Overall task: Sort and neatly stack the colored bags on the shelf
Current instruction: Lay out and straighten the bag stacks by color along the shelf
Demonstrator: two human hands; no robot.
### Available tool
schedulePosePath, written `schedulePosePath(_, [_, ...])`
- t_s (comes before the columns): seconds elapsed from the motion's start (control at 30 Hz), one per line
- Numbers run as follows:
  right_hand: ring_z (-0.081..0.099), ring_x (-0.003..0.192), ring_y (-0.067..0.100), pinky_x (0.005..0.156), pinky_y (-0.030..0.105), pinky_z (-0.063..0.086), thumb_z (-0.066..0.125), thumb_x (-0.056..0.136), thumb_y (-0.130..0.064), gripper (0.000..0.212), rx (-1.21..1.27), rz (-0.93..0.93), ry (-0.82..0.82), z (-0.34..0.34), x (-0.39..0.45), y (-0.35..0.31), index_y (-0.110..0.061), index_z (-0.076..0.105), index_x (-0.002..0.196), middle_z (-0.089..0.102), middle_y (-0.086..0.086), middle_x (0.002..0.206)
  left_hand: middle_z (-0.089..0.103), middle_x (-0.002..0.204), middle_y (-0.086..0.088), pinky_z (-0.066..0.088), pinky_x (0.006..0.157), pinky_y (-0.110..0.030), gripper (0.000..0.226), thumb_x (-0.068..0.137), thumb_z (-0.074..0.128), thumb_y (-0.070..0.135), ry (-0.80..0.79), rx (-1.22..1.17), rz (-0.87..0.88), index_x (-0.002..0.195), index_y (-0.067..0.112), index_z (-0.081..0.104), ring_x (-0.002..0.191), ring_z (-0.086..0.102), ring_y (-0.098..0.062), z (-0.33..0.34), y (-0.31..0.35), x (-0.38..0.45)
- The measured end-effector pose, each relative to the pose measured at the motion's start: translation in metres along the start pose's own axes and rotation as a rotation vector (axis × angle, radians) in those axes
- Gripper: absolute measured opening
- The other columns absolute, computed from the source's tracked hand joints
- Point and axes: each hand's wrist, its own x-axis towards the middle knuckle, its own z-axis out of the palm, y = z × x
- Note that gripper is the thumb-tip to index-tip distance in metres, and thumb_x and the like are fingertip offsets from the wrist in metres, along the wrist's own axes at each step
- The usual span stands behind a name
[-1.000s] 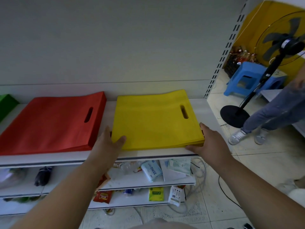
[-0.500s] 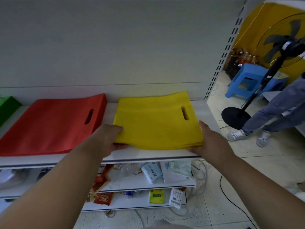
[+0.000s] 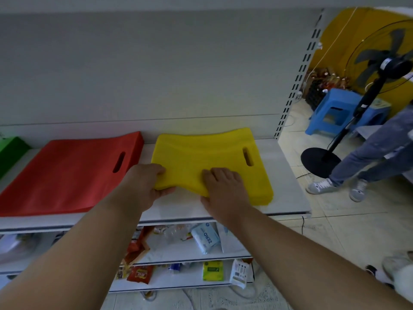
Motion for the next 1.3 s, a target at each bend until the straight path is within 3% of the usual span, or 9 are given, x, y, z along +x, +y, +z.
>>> schedulePosePath(0.13, [0.057, 0.094, 0.032, 0.079, 0.041, 0.045, 0.079, 0.061, -0.038, 0.049, -0.073, 0.090, 0.157, -0.013, -0.013, 0.041, -0.015, 0.063, 0.101, 0.061, 0.008, 0.100, 0.048, 0.098, -0.008, 0.055, 0.069, -0.047, 0.022, 0.096, 0.053, 0.001, 0.035, 0.044, 0.043, 0.117, 0.005, 0.045, 0.085, 0.055, -0.031, -0.002, -0.001, -0.002])
schedulePosePath(0.27, [0.055, 0.093, 0.034, 0.071, 0.040, 0.047, 0.080, 0.065, -0.043, 0.072, 0.023, 0.316, 0.101, -0.019, -0.046, 0.101, -0.011, 0.052, 0.123, 0.058, 0.014, 0.106, 0.051, 0.094, -0.011, 0.054, 0.079, -0.052, 0.012, 0.096, 0.055, 0.005, 0.069, 0.168, 0.016, 0.107, 0.003, 0.051, 0.084, 0.056, -0.032, -0.010, -0.016, 0.007])
schedulePosePath(0.47, [0.058, 0.109, 0.020, 0.094, 0.039, 0.048, 0.088, 0.068, -0.028, 0.115, 0.841, 0.540, -0.158, -0.019, -0.049, 0.121, -0.026, 0.012, 0.155, 0.055, 0.002, 0.127, 0.059, 0.093, -0.019, 0.055, 0.085, -0.054, 0.011, 0.094, 0.057, 0.017, 0.039, 0.515, 0.036, 0.087, 0.011, 0.054, 0.087, 0.062, -0.037, -0.019, -0.023, 0.022])
schedulePosePath(0.6, [0.060, 0.116, 0.023, 0.102, 0.042, 0.047, 0.095, 0.044, -0.044, 0.132, 1.426, 0.696, -0.273, -0.032, -0.034, 0.136, -0.020, 0.023, 0.152, 0.057, 0.007, 0.130, 0.048, 0.082, -0.013, 0.037, 0.074, -0.035, 0.028, 0.091, 0.061, 0.032, 0.017, 0.626, 0.012, 0.075, 0.015, 0.046, 0.079, 0.048, -0.025, -0.018, -0.013, 0.037])
schedulePosePath(0.73, [0.066, 0.105, 0.026, 0.093, 0.041, 0.051, 0.066, 0.084, -0.051, 0.065, 1.389, 0.773, -0.273, -0.035, 0.014, 0.128, -0.010, 0.053, 0.133, 0.069, 0.008, 0.116, 0.038, 0.069, -0.006, 0.030, 0.062, -0.031, 0.031, 0.100, 0.053, 0.023, 0.134, 0.757, 0.093, 0.076, 0.004, 0.049, 0.064, 0.039, -0.022, -0.001, 0.006, 0.062])
schedulePosePath(0.83, [0.064, 0.094, 0.030, 0.076, 0.037, 0.053, 0.049, 0.100, -0.038, 0.042, 1.171, 0.843, -0.187, -0.035, 0.048, 0.122, -0.010, 0.053, 0.132, 0.065, 0.014, 0.111, 0.047, 0.087, -0.011, 0.032, 0.076, -0.029, 0.026, 0.100, 0.051, 0.020, 0.178, 0.781, 0.217, 0.115, 0.000, 0.058, 0.087, 0.042, -0.024, -0.005, 0.012, 0.078])
schedulePosePath(0.9, [0.064, 0.089, 0.032, 0.078, 0.044, 0.054, 0.045, 0.101, -0.030, 0.032, 0.969, 0.740, -0.120, -0.035, 0.054, 0.119, -0.009, 0.060, 0.120, 0.065, 0.014, 0.101, 0.054, 0.090, -0.010, 0.038, 0.073, -0.029, 0.021, 0.095, 0.054, 0.012, 0.165, 0.843, 0.240, 0.113, 0.006, 0.063, 0.081, 0.050, -0.025, 0.001, 0.017, 0.080])
schedulePosePath(1.1, [0.062, 0.094, 0.027, 0.090, 0.052, 0.051, 0.044, 0.101, -0.036, 0.028, 0.873, 0.637, -0.049, -0.025, 0.035, 0.119, -0.017, 0.063, 0.109, 0.065, 0.010, 0.107, 0.066, 0.079, -0.014, 0.049, 0.063, -0.038, 0.022, 0.077, 0.053, 0.018, 0.078, 0.757, 0.273, 0.093, 0.016, 0.067, 0.070, 0.062, -0.032, -0.009, -0.003, 0.079])
schedulePosePath(1.3, [0.038, 0.137, 0.016, 0.115, 0.040, 0.030, 0.040, 0.100, -0.051, 0.052, 1.115, 0.679, 0.067, -0.025, 0.002, 0.117, -0.025, 0.043, 0.145, 0.045, -0.004, 0.145, 0.055, 0.137, -0.015, 0.047, 0.096, -0.056, 0.053, 0.078, 0.067, 0.048, 0.052, 0.462, 0.231, 0.126, 0.029, 0.058, 0.120, 0.055, -0.041, -0.033, -0.025, 0.076])
